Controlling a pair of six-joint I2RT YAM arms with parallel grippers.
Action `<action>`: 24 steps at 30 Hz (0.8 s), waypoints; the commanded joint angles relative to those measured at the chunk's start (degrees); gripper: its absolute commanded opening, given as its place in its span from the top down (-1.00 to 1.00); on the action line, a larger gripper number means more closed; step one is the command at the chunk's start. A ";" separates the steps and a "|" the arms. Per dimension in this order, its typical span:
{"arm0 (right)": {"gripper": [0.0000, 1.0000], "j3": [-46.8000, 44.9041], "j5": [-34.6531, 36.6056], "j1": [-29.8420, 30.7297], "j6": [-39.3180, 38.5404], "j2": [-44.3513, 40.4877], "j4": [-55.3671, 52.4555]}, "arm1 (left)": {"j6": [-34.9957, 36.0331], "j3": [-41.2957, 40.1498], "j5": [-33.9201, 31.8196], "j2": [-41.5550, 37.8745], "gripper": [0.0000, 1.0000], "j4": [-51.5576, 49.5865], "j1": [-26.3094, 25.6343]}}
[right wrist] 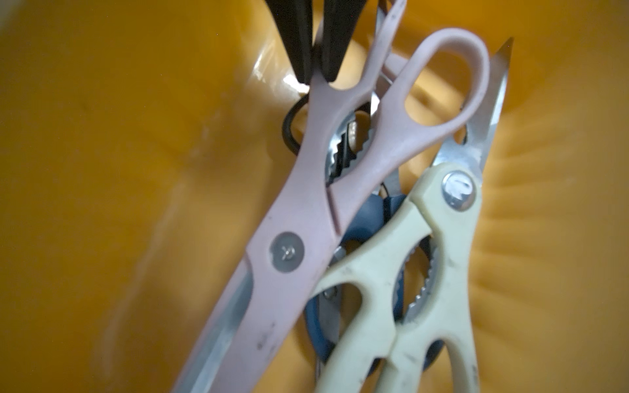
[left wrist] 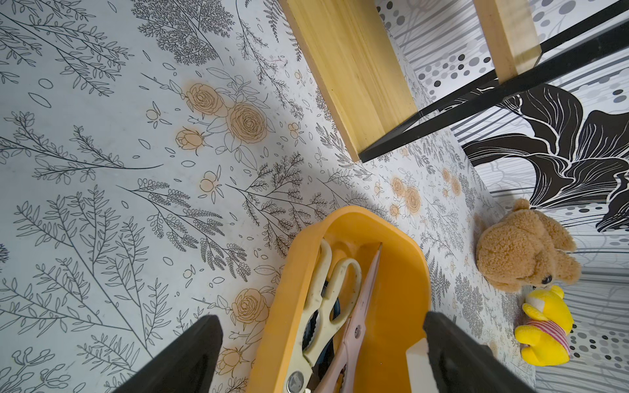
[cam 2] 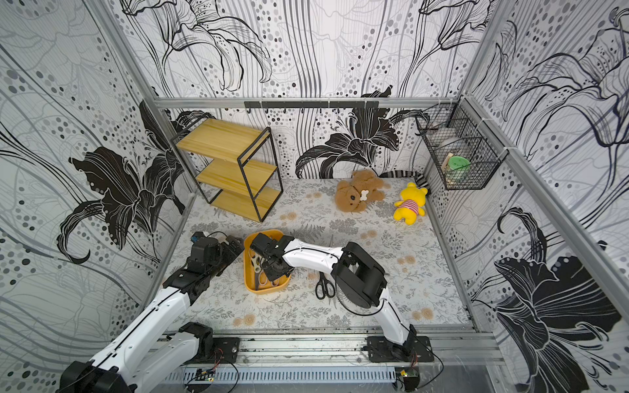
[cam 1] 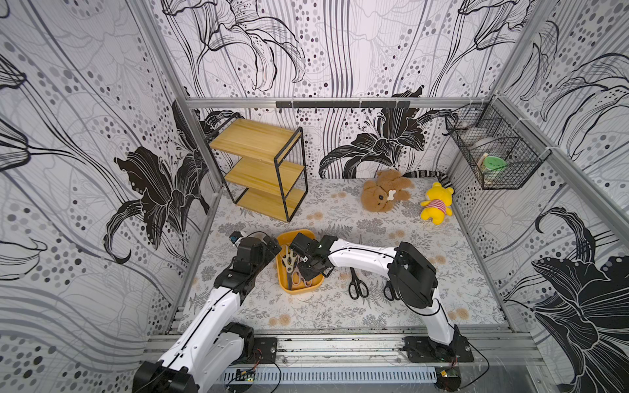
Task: Put the scissors into the storage box
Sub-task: Place the scissors in the storage box.
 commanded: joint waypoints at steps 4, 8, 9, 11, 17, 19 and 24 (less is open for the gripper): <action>0.48 1.19 0.90 0.38 0.27 -0.10 -0.73 | -0.13 0.34 -0.97 -0.47 -0.95 -0.17 0.31; 0.33 2.04 0.82 0.35 0.37 -1.89 0.07 | 0.13 1.31 -0.53 -0.22 -0.95 -0.41 0.32; 0.32 2.40 0.86 0.26 0.33 -2.35 0.37 | 0.28 1.59 -0.56 -0.07 -0.95 -0.51 0.32; 0.25 3.01 1.78 0.23 0.08 -3.23 0.74 | 0.43 2.16 -0.44 0.10 -0.95 -0.76 0.32; 0.16 3.93 5.06 -0.96 -0.82 -5.91 1.30 | 0.84 4.36 1.46 1.06 -0.95 -1.13 0.32; 0.14 3.25 5.90 -1.86 -0.75 -7.24 1.73 | 1.16 5.33 1.96 1.52 -0.95 -1.34 0.32; 0.14 -0.66 7.10 -5.48 -0.85 -10.90 2.87 | 1.54 7.45 4.77 3.08 -0.95 -1.21 0.32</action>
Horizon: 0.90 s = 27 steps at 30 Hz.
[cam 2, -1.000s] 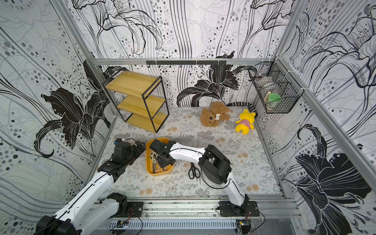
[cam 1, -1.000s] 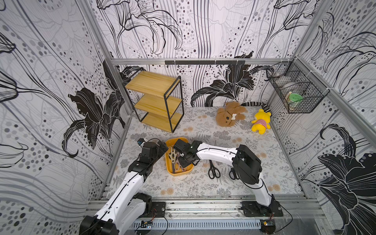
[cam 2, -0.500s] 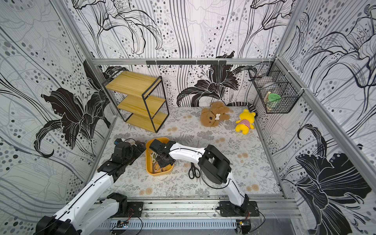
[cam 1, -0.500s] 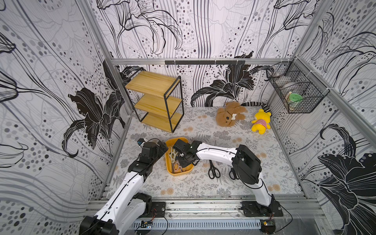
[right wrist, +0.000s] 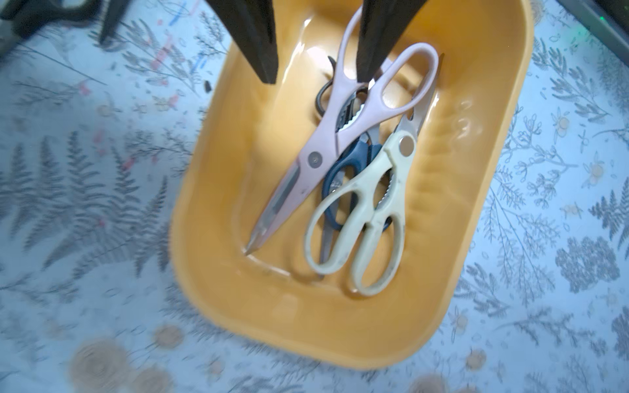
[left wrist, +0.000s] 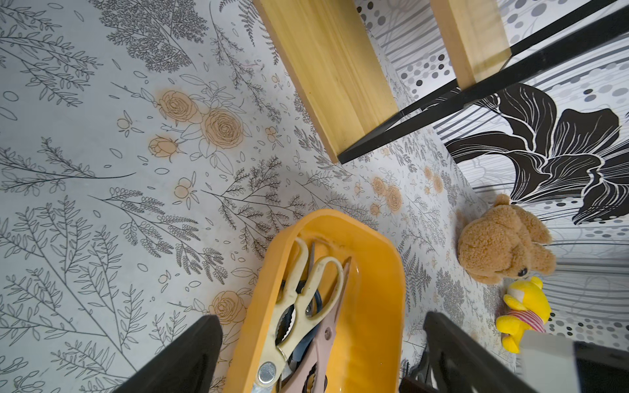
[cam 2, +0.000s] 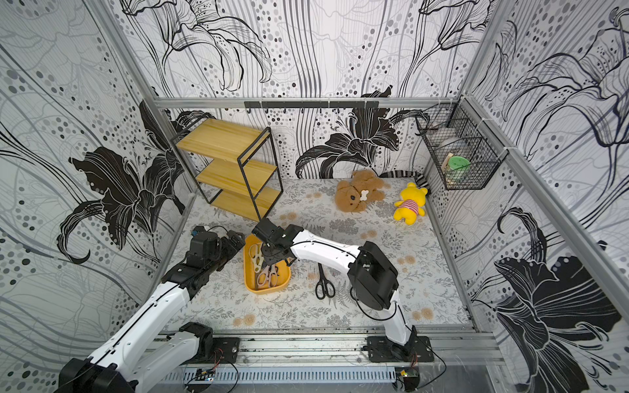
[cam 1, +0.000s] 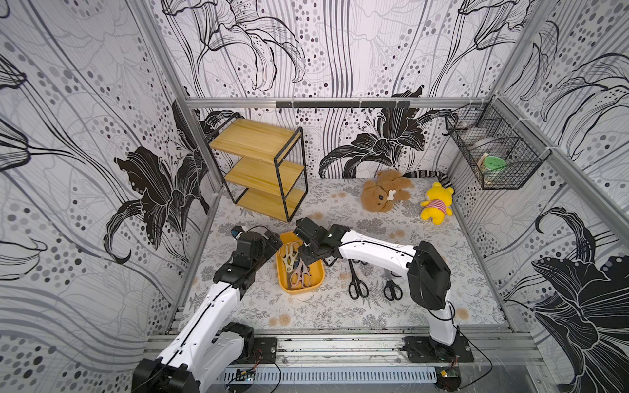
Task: Put the scissors into the storage box
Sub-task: Place the scissors in the storage box, then pick up the scissors from the center of the board.
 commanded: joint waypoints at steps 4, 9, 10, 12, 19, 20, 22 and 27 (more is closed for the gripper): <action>0.14 -7.60 3.02 -5.50 -0.40 -6.88 0.75 | 1.15 3.00 5.40 2.40 -0.95 1.22 0.01; 0.14 -16.43 1.58 -9.32 -0.30 -12.16 0.93 | -0.08 2.89 5.98 2.91 -0.95 2.22 -1.68; 0.14 -18.03 1.55 -9.54 -0.42 -13.07 0.78 | -0.38 2.69 5.97 2.93 -0.95 2.52 -1.95; 0.15 -20.83 1.60 -9.64 -0.61 -14.47 -0.31 | -1.02 2.49 5.63 2.93 -0.95 3.11 -2.90; 0.18 -30.13 -0.29 -9.62 -0.04 -18.98 -2.16 | -2.55 2.42 5.14 4.49 -0.95 4.63 -5.61; 0.20 -31.42 -0.61 -9.62 -0.01 -19.32 -2.44 | -2.71 2.54 5.02 4.82 -0.95 4.75 -6.00; 0.22 -33.60 -1.18 -9.62 -0.36 -20.93 -3.15 | -2.94 2.59 4.86 5.26 -0.95 5.09 -6.59; 0.26 -38.02 -5.22 -9.72 -3.71 -20.65 -4.49 | -3.08 3.43 4.53 6.31 -0.95 5.39 -7.76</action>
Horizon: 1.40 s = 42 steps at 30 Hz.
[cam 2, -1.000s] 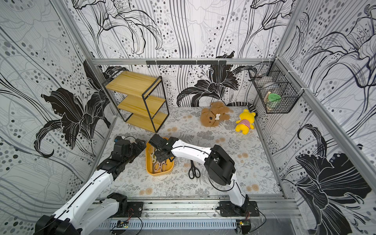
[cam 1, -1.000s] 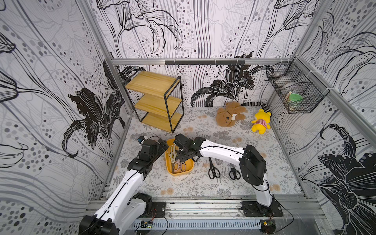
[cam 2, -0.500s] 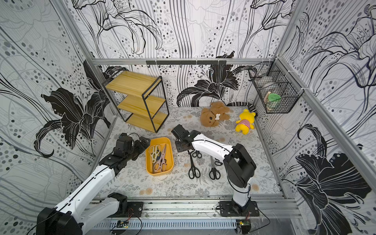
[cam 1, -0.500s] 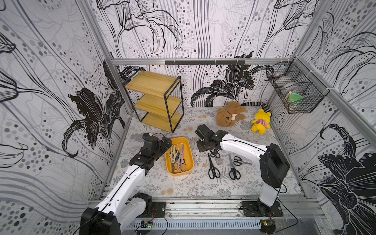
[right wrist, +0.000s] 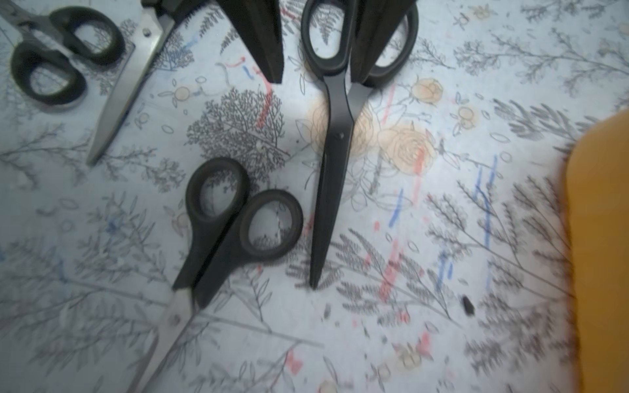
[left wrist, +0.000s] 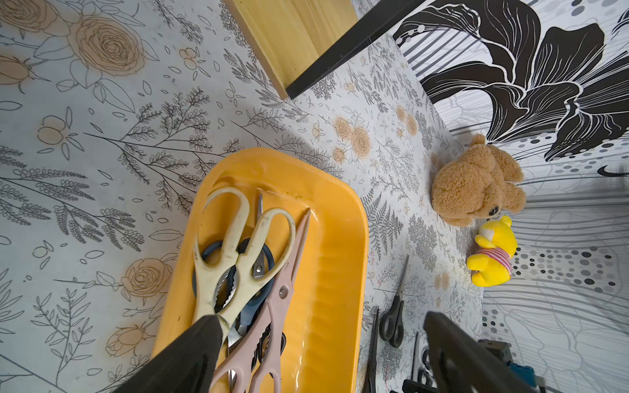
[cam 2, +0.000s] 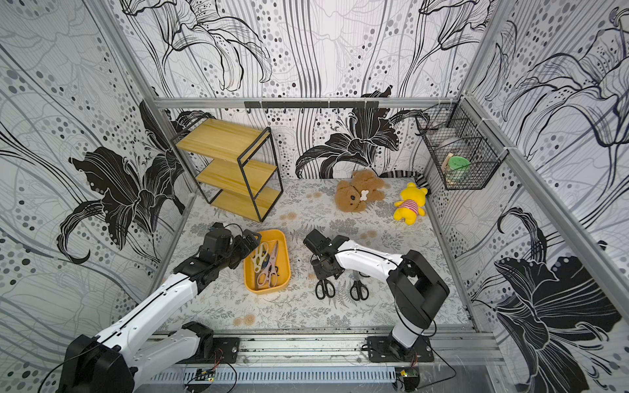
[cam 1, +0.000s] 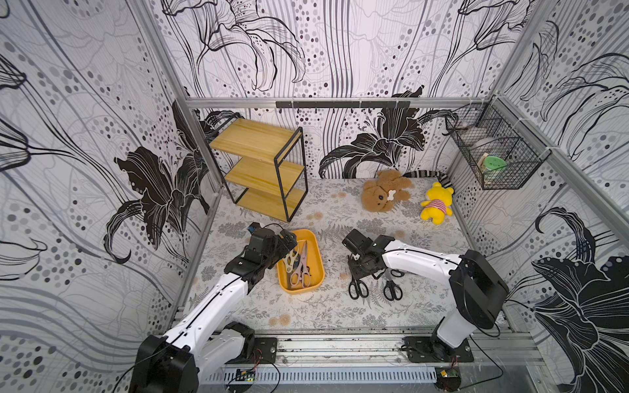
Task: Put the scissors into the storage box
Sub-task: Pick up the scissors from the center of the board.
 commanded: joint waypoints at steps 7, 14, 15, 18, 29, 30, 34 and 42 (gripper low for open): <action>0.31 -5.09 -3.87 0.18 -2.36 -1.35 -2.01 | -0.49 2.22 -1.15 0.63 -0.95 2.31 -1.32; 0.37 -7.29 -2.35 0.22 -2.30 -1.86 -1.90 | -1.03 2.21 -1.68 0.86 -0.95 2.15 -2.00; 0.38 -7.38 -2.05 0.17 -2.27 -1.74 -1.85 | -1.12 2.23 -1.69 0.89 -0.95 2.22 -2.03; 0.40 -7.22 -1.94 0.17 -2.57 -1.29 -1.55 | -1.29 2.31 -1.78 0.99 -0.95 2.23 -2.31; 0.53 -6.92 -2.16 0.17 -3.57 1.76 -0.85 | -1.27 2.56 -2.48 1.25 -0.95 2.05 -2.59; 0.54 -6.92 -2.20 0.13 -3.58 1.94 -0.76 | -1.30 2.49 -2.48 1.25 -0.95 2.04 -2.66; 0.60 -6.91 -2.03 0.17 -3.82 2.72 -0.57 | -1.30 2.47 -2.61 1.16 -0.95 2.05 -2.65; 0.76 -6.51 -2.03 0.17 -4.20 4.00 -0.04 | -1.12 2.48 -2.74 1.16 -0.95 2.05 -2.72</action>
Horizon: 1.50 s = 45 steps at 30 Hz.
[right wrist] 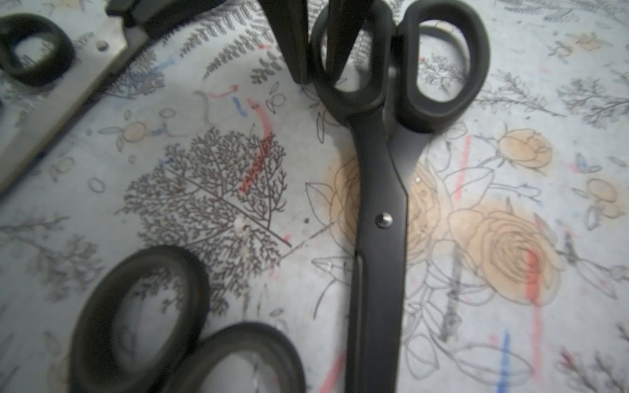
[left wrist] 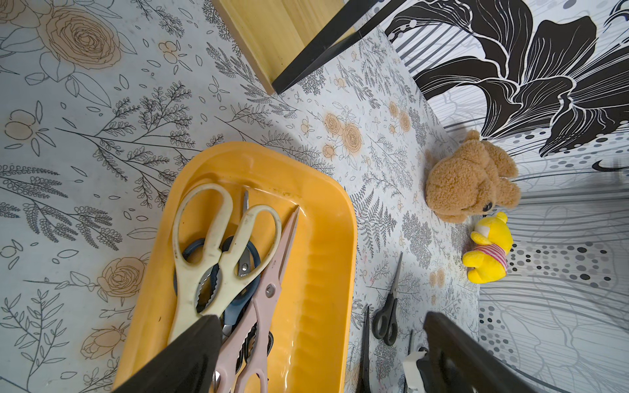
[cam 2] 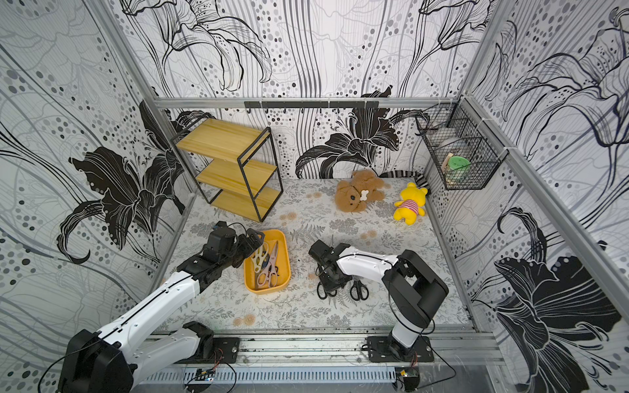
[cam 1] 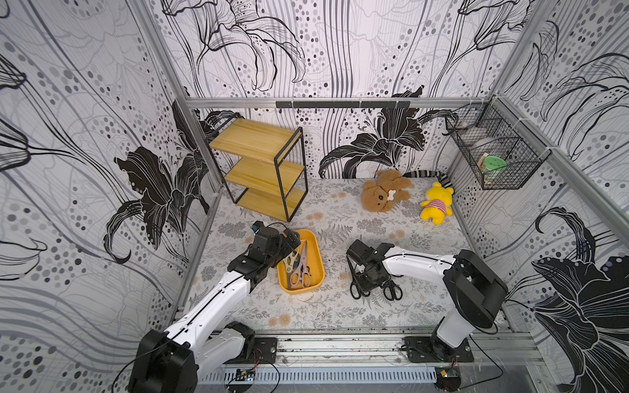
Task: Put the scissors into the storage box
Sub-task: Pick up the scissors from the center of the board, then place the scissors in the storage box.
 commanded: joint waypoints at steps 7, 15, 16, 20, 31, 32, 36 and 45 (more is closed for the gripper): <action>0.95 1.17 0.22 0.16 -0.79 2.88 0.20 | 0.30 1.34 -1.64 0.12 -0.95 1.65 -0.43; 1.00 6.05 0.53 0.15 -0.39 0.99 -1.25 | 0.87 1.60 -2.16 0.30 -0.95 1.83 -0.39; 1.00 7.00 0.53 0.14 -0.42 0.80 -1.49 | 0.82 1.60 -2.14 0.29 -0.95 1.83 -0.43; 1.00 11.07 1.13 0.15 -0.37 0.37 -2.69 | 0.95 1.26 -2.27 0.20 -0.95 1.87 -0.35; 1.00 25.69 -0.95 0.24 -0.60 3.45 -4.01 | 0.64 -1.89 -3.78 -1.57 -0.95 2.30 -0.43; 1.00 26.99 -1.48 0.24 -0.54 3.94 -3.83 | 0.66 -2.21 -3.94 -1.71 -0.95 2.27 -0.36; 1.00 32.56 -4.04 0.39 -0.23 6.84 -3.25 | 0.87 -2.88 -4.69 -1.99 -0.95 1.79 -0.42; 1.00 39.45 -5.22 5.51 0.98 13.24 -2.37 | 0.48 -4.86 -9.37 -4.29 -0.95 0.65 -0.16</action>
